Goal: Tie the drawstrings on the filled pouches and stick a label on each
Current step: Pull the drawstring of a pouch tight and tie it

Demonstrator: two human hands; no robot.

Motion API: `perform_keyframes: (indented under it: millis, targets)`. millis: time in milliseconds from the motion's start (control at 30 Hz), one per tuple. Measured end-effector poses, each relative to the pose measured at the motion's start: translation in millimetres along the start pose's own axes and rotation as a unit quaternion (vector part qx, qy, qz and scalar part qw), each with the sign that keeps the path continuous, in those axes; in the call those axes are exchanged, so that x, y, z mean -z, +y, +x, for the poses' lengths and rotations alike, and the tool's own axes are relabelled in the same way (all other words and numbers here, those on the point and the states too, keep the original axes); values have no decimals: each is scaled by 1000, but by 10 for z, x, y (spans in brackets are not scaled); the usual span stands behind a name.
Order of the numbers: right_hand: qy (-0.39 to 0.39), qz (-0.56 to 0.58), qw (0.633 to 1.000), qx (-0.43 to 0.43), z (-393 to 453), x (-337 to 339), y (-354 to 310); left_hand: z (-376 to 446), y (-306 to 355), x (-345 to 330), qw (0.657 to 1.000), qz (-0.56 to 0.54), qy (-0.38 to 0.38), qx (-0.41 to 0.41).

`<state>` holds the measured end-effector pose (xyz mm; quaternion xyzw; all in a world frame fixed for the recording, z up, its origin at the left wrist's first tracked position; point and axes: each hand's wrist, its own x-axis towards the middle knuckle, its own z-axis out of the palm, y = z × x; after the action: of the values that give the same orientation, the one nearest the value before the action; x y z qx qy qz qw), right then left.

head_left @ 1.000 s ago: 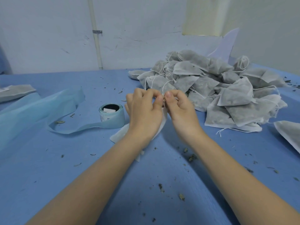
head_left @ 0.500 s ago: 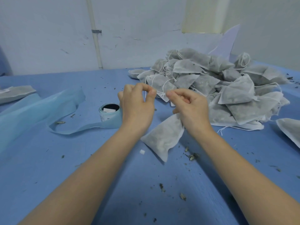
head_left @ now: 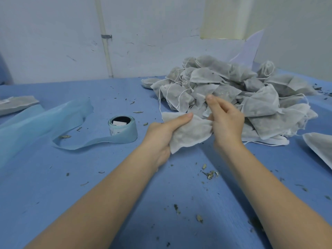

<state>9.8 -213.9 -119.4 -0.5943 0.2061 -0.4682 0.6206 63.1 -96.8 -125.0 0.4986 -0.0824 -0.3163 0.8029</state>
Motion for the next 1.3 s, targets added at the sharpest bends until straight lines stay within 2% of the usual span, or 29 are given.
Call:
perform_keyframes:
  millis: [167,333,400,467,733,833,933,1000,1100,1167,1300]
  targets:
    - [-148,-34,988,22,-48,-15,2,14,5,71,999,47,13,-13]
    - [-239,-108,963,53,-111,-16,17,15,66,95,999,-10,18,44]
    - [-250,-137,956,66,-115,-11,27,-2,88,110,999,-11,4,48]
    - [-255,-150,951,87,-106,-5,40,-7,72,123,999,46,-7,11]
    - [-244,-183,943,136,-89,-83,37,-46,194,101,977,149,72,-133]
    - [-219,-141,963,70,-88,-225,70,-44,391,145,962,167,140,-162]
    - [-228,-65,970,-59,-164,-425,109,-15,640,284,953,132,210,-172]
    - [-270,-88,954,-93,-230,-554,162,-3,794,404,944,121,243,-186]
    - [-373,-259,890,-33,-265,-731,270,2,975,606,934,102,277,-202]
    - [-413,-292,862,-5,-287,-859,297,8,1051,719,927,125,293,-196]
    - [-430,-300,851,28,-303,-1033,310,29,1066,809,932,160,284,-160]
